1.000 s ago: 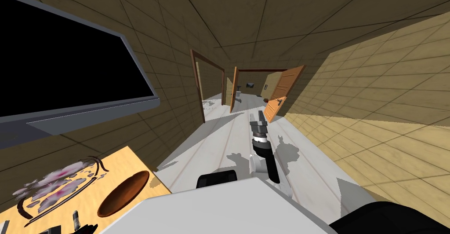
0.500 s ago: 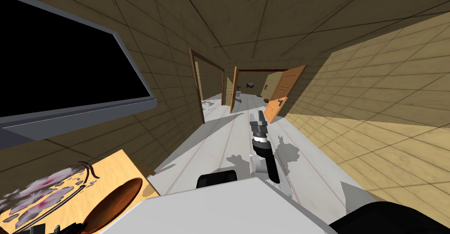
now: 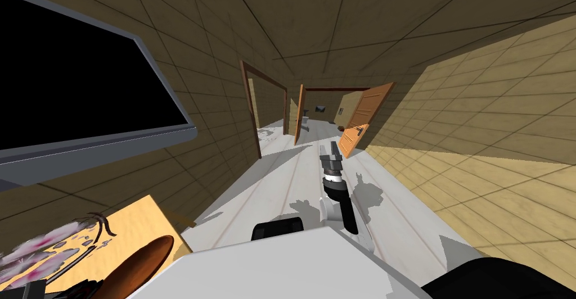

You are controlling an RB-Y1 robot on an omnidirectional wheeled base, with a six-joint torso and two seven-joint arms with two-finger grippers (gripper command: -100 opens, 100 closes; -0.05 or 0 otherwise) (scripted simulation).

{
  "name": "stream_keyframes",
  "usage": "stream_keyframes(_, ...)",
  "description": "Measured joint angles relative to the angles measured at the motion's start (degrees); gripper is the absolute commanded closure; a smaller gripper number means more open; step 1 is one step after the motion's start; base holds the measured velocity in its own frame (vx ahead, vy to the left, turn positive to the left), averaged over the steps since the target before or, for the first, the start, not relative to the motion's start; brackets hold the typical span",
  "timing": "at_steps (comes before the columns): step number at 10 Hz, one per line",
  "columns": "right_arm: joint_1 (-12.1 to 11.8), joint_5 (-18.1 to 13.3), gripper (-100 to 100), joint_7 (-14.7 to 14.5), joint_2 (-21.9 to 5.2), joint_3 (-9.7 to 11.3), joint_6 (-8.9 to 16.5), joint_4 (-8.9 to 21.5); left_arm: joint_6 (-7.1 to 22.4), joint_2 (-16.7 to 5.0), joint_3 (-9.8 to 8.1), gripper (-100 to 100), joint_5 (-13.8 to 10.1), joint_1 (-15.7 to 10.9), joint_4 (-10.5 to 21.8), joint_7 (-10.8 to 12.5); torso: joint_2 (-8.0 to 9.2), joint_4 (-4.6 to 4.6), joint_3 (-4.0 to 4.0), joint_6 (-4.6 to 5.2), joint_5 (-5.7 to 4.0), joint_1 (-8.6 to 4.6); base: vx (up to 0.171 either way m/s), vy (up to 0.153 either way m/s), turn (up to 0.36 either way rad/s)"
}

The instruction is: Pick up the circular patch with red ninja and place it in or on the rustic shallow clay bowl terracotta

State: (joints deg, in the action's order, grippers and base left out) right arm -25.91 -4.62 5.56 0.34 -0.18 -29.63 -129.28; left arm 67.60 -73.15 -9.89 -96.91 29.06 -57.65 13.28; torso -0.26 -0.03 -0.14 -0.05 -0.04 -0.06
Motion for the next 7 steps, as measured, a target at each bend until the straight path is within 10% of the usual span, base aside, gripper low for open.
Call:
stream_keyframes(4, 0.0, 0.0, 0, 0.0, 0.0, 0.0, 0.0, 0.0, 2.1, -4.8, -1.45, 100, -3.4, 2.8, -3.0, 2.5, -0.06, -0.02, -0.04, 0.03, 0.00, -0.07, 0.062, -0.021, -0.002)
stream_keyframes(5, 0.0, 0.0, 0, 0.0, 0.0, 0.0, 0.0, 0.0, 2.2, -4.9, -1.52, -100, -3.5, 2.8, -3.2, 2.7, 0.06, -0.02, 0.02, -0.01, 0.05, 0.00, 0.007, -0.003, -0.003)
stream_keyframes(7, 0.0, 0.0, 0, 0.0, 0.0, 0.0, 0.0, 0.0, 2.2, -4.9, -1.52, -100, -3.5, 2.8, -3.2, 2.7, 0.22, 0.02, 0.11, -0.02, 0.07, 0.08, 0.000, 0.000, 0.000)
